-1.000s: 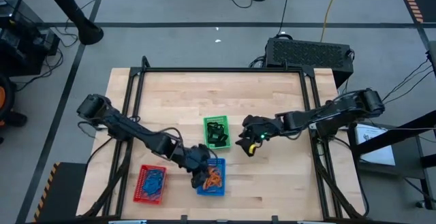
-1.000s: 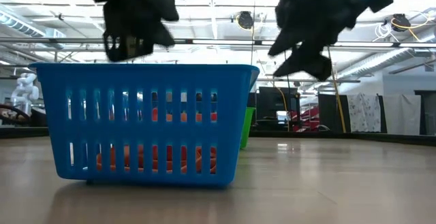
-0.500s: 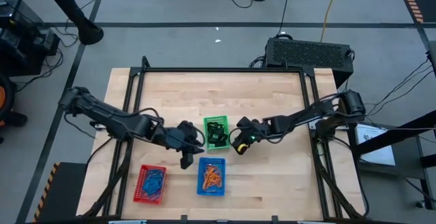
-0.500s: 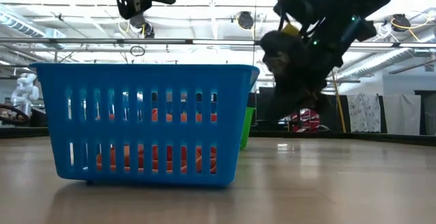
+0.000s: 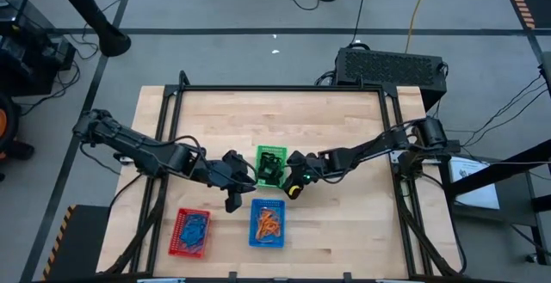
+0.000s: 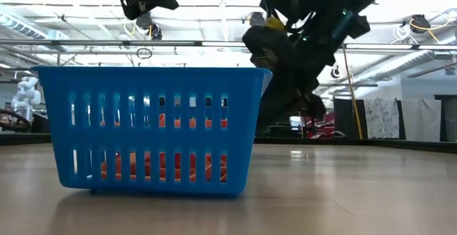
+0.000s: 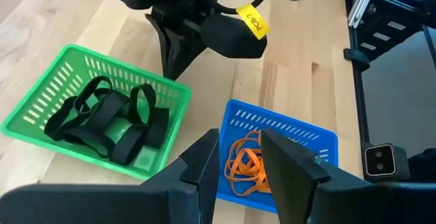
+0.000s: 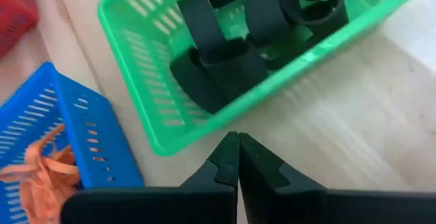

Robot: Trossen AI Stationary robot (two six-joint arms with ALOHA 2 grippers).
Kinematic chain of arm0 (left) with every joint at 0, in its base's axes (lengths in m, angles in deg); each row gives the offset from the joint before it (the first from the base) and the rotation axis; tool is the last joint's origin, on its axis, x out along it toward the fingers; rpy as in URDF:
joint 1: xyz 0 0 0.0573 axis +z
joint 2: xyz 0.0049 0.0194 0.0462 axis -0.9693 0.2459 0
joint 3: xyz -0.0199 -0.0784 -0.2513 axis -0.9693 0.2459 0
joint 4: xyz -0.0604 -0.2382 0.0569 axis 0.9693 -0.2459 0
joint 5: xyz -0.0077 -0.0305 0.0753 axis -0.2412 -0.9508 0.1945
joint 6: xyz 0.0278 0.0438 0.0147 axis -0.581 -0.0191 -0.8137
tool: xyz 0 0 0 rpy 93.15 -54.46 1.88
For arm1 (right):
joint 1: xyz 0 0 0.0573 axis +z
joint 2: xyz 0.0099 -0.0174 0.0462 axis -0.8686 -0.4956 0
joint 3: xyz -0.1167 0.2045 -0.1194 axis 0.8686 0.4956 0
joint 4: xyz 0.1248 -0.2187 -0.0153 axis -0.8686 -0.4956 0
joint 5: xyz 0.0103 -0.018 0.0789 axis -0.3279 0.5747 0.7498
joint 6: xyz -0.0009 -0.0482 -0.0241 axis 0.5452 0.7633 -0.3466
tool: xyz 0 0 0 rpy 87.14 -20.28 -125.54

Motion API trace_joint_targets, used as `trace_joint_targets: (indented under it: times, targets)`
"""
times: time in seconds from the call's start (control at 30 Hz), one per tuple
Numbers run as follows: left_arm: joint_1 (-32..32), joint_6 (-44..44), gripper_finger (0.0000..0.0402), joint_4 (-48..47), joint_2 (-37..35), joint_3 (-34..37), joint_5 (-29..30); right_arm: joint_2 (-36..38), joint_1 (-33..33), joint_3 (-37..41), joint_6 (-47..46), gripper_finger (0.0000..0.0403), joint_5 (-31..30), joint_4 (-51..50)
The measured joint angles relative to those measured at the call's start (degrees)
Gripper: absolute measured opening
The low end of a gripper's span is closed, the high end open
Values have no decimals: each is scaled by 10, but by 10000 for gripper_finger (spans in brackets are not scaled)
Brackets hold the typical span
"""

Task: Sort rubber bands into baskets
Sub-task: Adjust the green bin, then return to Home Position

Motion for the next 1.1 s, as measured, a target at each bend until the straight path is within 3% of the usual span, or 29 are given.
trace_joint_targets:
  times: [0.33,0.7,1.1]
  targets:
    - [-1,-29,116,17,-18,1,11,3,-16,-67,79,0,-18,-188]
    - [33,-107,116,30,-170,1,68,131,9,-80,153,0,-22,-102]
    - [117,-176,116,-3,-326,18,70,309,9,-80,277,0,-47,-89]
